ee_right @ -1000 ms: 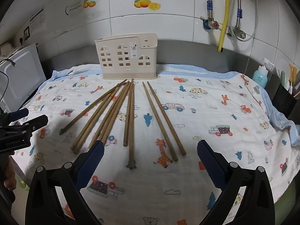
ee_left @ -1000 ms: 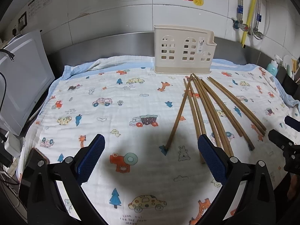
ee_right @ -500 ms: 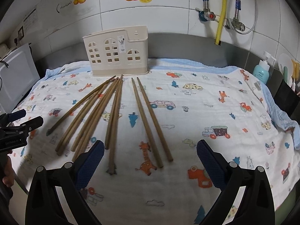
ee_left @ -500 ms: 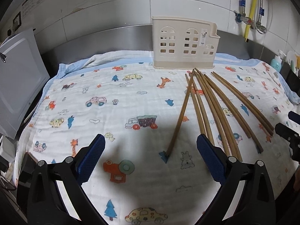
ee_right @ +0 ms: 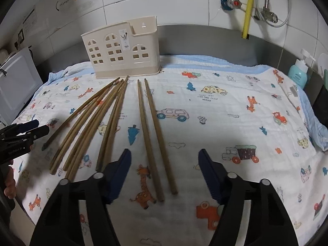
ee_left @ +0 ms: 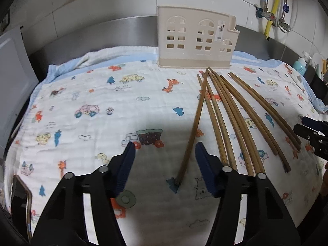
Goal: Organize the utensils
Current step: 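Lower the left tool onto a single wooden chopstick and close on it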
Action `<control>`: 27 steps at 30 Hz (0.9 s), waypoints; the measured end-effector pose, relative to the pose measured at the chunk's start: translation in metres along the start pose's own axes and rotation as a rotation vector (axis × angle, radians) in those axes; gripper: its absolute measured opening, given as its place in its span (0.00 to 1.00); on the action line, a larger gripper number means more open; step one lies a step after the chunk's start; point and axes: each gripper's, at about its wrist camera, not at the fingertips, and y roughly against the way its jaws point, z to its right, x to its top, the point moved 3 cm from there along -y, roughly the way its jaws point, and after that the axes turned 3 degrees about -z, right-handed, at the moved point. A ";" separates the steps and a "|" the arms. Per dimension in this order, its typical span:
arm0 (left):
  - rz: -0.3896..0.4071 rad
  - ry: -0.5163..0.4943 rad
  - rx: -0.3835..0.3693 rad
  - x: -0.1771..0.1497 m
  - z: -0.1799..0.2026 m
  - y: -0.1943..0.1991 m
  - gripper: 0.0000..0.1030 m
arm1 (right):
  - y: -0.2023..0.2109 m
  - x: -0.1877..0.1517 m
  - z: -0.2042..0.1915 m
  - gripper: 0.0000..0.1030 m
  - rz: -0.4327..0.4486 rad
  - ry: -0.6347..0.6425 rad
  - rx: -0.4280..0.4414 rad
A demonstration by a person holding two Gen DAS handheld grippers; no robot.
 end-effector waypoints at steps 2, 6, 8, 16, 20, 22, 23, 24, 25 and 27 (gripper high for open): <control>-0.007 -0.003 -0.014 0.000 0.001 -0.003 0.51 | -0.003 0.000 0.002 0.55 -0.007 0.007 0.000; -0.020 -0.012 -0.045 -0.001 0.003 -0.009 0.39 | -0.009 0.001 0.006 0.39 -0.019 0.014 0.017; -0.026 -0.019 -0.061 0.000 0.005 -0.012 0.34 | -0.012 0.002 0.008 0.34 -0.028 0.016 0.021; -0.040 -0.039 -0.082 0.001 0.010 -0.021 0.28 | -0.020 0.001 0.007 0.13 -0.048 0.032 0.054; -0.044 -0.054 -0.086 0.002 0.013 -0.024 0.28 | -0.021 0.002 0.004 0.08 -0.050 0.048 0.061; -0.041 -0.063 -0.097 0.002 0.015 -0.024 0.23 | -0.021 0.002 0.002 0.06 -0.049 0.054 0.064; -0.042 -0.063 -0.102 0.002 0.015 -0.024 0.23 | -0.021 0.002 0.002 0.06 -0.049 0.058 0.061; -0.042 -0.062 -0.103 0.003 0.015 -0.025 0.22 | -0.021 0.002 0.001 0.06 -0.049 0.065 0.057; -0.042 -0.062 -0.101 0.003 0.015 -0.026 0.20 | -0.020 0.002 0.000 0.06 -0.049 0.068 0.054; -0.038 -0.066 -0.109 0.003 0.016 -0.025 0.17 | -0.020 0.001 -0.002 0.06 -0.052 0.080 0.052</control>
